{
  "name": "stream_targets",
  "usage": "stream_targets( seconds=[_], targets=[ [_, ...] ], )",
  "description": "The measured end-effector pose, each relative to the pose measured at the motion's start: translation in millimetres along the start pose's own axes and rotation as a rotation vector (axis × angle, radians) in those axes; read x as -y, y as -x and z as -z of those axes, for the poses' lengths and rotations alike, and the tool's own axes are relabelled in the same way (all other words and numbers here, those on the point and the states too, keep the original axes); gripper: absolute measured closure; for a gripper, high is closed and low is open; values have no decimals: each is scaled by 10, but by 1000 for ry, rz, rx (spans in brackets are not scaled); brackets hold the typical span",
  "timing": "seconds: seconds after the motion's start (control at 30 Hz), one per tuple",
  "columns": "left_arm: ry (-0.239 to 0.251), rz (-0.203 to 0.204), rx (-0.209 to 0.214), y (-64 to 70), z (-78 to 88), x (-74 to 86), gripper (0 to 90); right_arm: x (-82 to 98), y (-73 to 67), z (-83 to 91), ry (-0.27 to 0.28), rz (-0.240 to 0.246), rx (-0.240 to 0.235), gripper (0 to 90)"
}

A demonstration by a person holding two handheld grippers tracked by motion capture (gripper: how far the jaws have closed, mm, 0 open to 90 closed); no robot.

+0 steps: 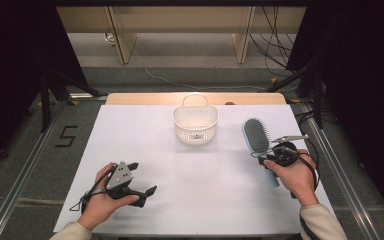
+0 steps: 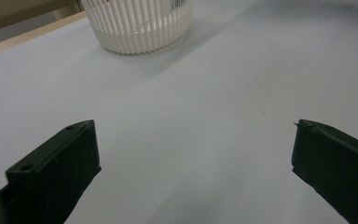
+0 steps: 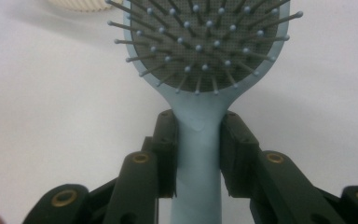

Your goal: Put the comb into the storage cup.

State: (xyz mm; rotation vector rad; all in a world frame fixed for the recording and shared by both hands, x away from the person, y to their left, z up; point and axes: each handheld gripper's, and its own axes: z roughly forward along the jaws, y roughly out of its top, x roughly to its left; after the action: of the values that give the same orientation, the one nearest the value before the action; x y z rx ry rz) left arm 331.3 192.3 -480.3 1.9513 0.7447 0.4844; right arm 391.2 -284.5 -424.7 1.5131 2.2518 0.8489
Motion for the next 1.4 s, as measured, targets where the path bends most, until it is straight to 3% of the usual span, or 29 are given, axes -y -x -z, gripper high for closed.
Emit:
stream_targets(
  seconds=[1.03,1.4],
  targets=[
    [-4,-1,-2,-3,-9,5,2,-118,-28,27,148,-21,16,707],
    [-4,-1,-2,-5,-9,7,3,-160,-19,56,234,-33,24,707]
  ],
)
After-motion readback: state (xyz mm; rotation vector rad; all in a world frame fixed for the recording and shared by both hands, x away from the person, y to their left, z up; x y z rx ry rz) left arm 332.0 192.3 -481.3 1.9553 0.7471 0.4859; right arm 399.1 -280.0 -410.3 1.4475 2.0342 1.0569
